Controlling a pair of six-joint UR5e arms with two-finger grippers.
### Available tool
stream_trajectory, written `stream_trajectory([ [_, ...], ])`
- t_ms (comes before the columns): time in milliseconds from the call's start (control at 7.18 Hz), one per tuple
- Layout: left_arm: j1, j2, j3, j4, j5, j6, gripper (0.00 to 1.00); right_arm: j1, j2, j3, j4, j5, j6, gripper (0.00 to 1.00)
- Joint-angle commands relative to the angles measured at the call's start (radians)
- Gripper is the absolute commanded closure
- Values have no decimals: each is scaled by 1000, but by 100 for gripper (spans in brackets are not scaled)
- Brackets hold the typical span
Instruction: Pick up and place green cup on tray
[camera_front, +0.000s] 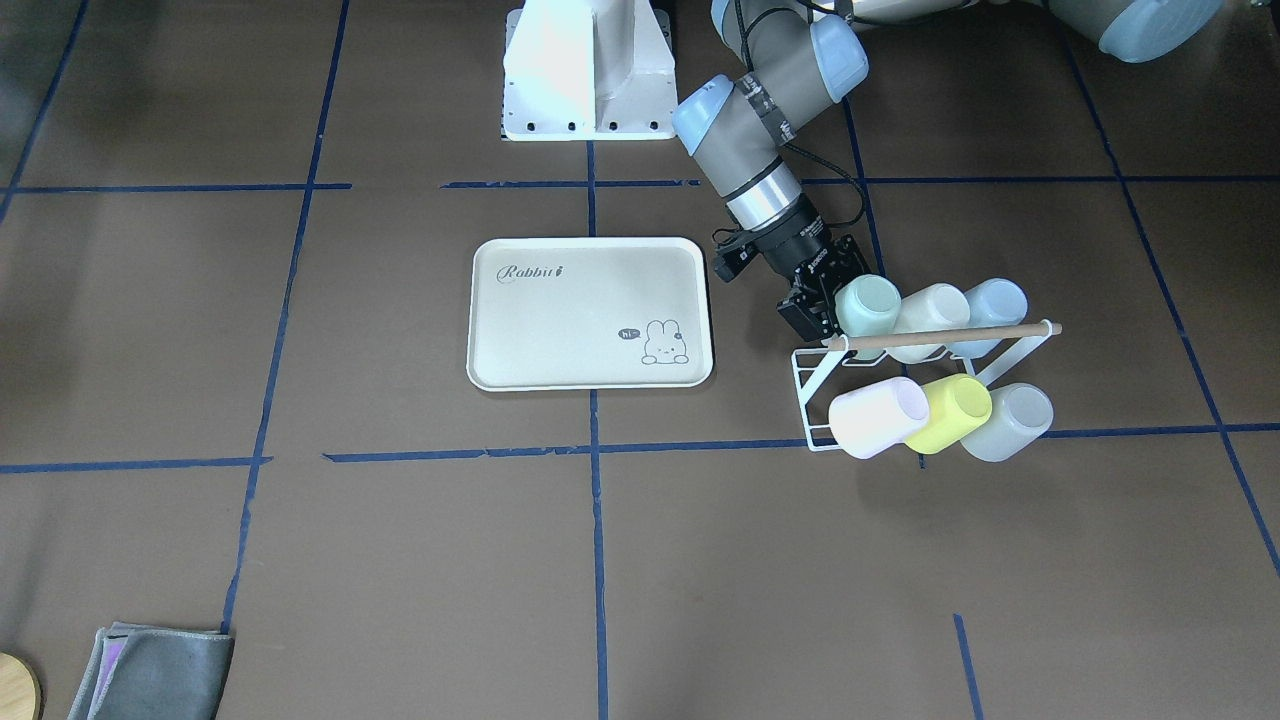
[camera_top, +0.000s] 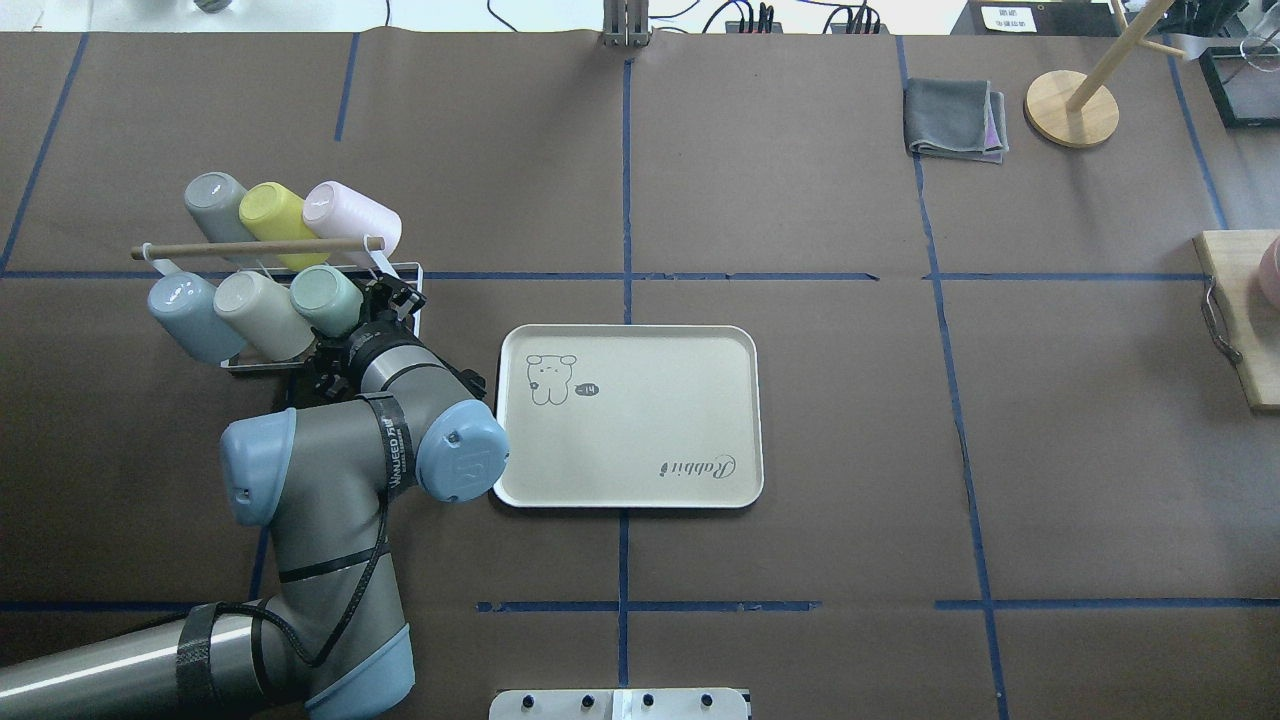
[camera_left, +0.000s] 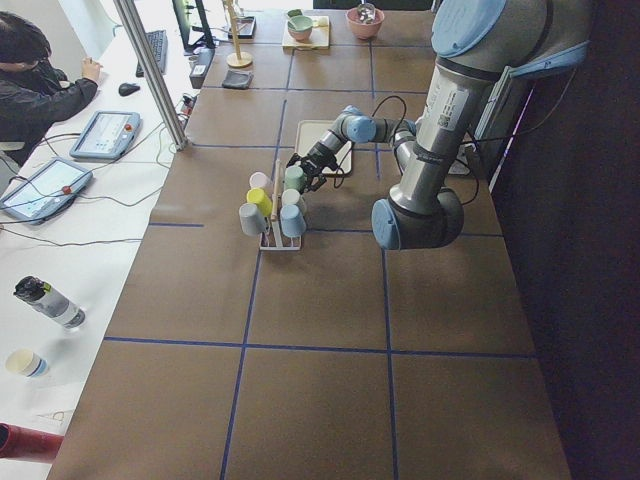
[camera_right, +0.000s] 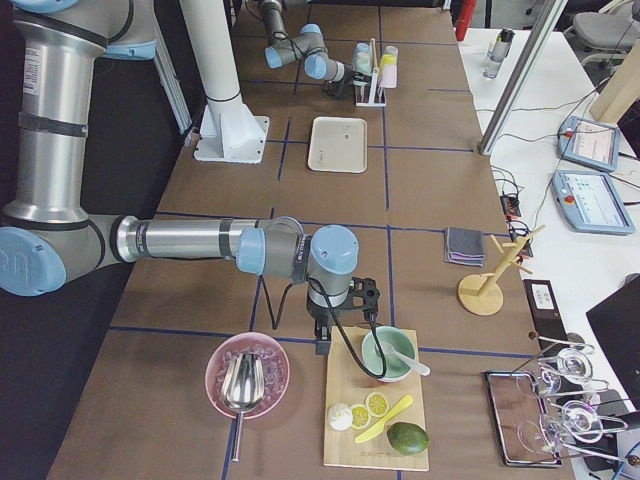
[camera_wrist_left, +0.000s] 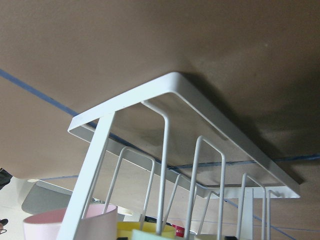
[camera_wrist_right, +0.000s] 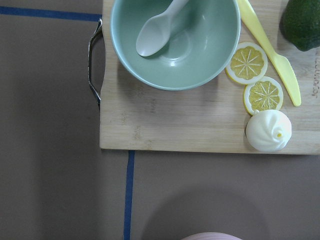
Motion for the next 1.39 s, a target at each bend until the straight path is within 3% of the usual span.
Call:
stream_trajectory([
  [0,-15,10,-63,9,4,10,34,0,0,-1,0,0,0,0],
  [557,-50,70,-278,33,2,113,34,0,2,2,2,0,0,0],
  [975,-50,79,-479,127,-19,98,33,0,5,0,0,0,6,0],
  [1253,-46,69,-534,116,-134,-158,33,0,6,0,2,0,8,0],
])
